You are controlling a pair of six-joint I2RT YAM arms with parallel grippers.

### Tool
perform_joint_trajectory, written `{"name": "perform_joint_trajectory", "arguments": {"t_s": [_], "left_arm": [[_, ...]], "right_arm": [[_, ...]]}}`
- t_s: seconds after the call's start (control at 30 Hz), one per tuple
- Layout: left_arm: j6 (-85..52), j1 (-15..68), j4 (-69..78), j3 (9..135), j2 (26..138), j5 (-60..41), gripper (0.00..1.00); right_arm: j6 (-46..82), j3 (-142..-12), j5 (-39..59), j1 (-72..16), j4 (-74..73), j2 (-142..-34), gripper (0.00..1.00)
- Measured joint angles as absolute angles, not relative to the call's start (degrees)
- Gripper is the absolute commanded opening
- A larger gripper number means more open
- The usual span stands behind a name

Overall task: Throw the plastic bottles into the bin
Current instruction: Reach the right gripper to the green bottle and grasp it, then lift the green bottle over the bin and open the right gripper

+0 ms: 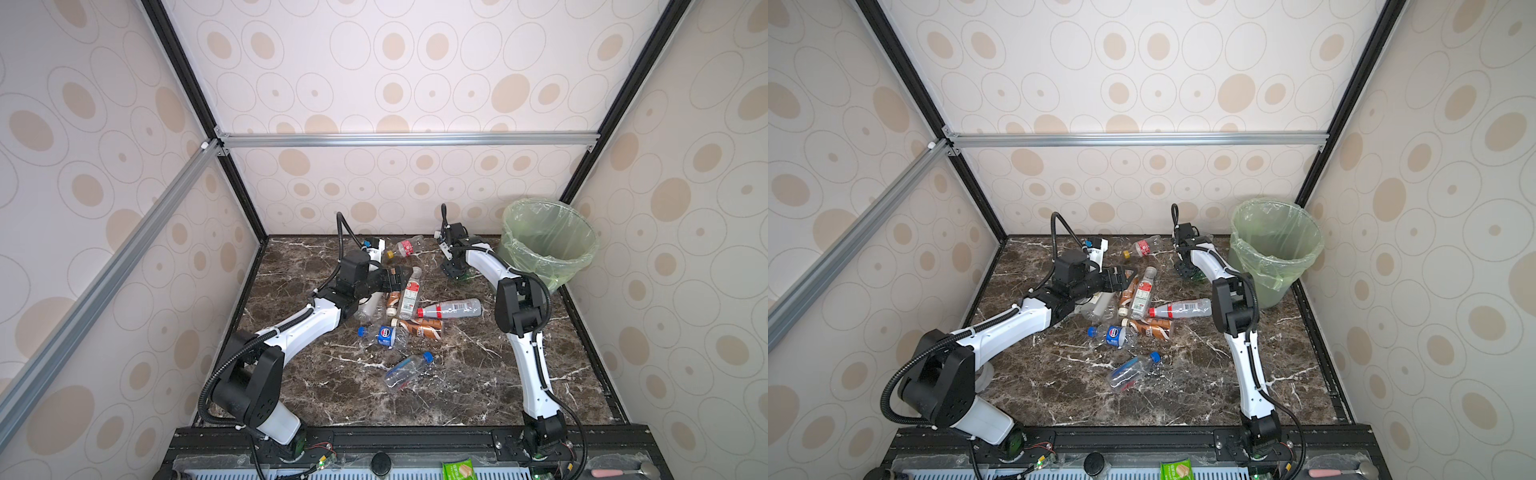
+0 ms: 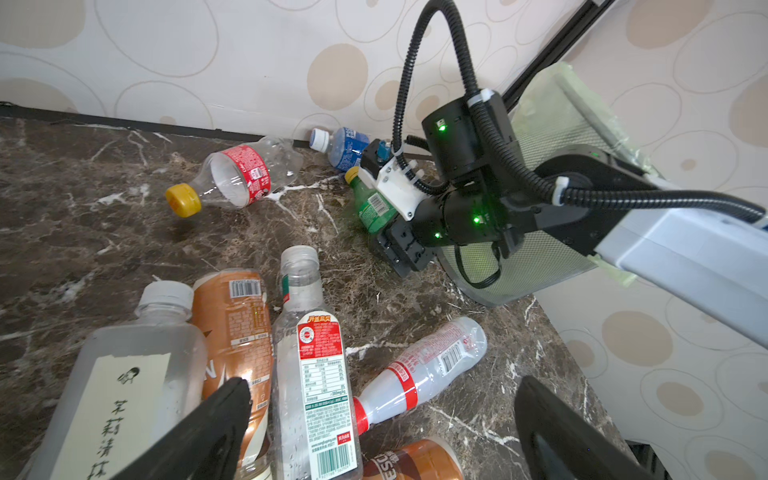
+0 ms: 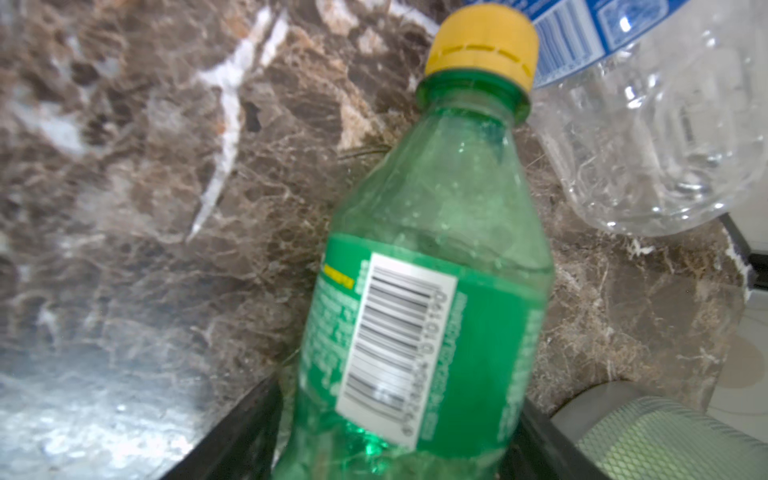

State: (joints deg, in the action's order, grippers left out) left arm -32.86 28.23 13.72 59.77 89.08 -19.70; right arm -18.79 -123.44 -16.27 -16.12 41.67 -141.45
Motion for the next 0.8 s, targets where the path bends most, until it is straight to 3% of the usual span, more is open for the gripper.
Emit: {"name": "perform_joint_trajectory", "arguments": {"t_s": [0.13, 0.23, 0.53, 0.8], "left_arm": [[-33.47, 28.23, 15.20, 59.37, 89.08, -20.82, 0.99], [-33.71, 28.23, 15.88, 59.37, 89.08, -21.21, 0.99], [-34.37, 28.25, 16.01, 58.65, 88.36, -21.54, 0.99], [-33.56, 30.22, 15.55, 59.20, 85.73, -20.58, 0.99]], "right_arm": [[-18.35, -123.44, -15.90, -16.12, 42.19, -141.45, 0.64], [-17.82, -123.57, -15.33, -16.12, 42.33, -141.45, 0.51], [-13.82, -123.02, -12.78, -16.10, 44.25, -140.18, 0.43], [-7.88, -116.03, -8.43, -16.51, 45.43, -127.66, 0.40]]}}
